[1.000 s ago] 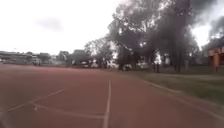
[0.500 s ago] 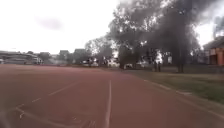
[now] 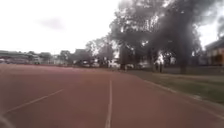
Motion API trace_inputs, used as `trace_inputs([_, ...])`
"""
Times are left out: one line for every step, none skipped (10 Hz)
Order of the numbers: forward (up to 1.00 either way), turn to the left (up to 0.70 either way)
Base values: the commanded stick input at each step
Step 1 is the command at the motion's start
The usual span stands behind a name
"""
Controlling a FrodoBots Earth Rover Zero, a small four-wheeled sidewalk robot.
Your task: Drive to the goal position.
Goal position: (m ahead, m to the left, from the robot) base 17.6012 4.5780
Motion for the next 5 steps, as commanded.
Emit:
trace_inputs([0.7,0.0])
trace_inputs([0.7,0.0])
trace_inputs([0.7,0.0])
trace_inputs([0.7,0.0])
trace_inputs([0.7,0.0])
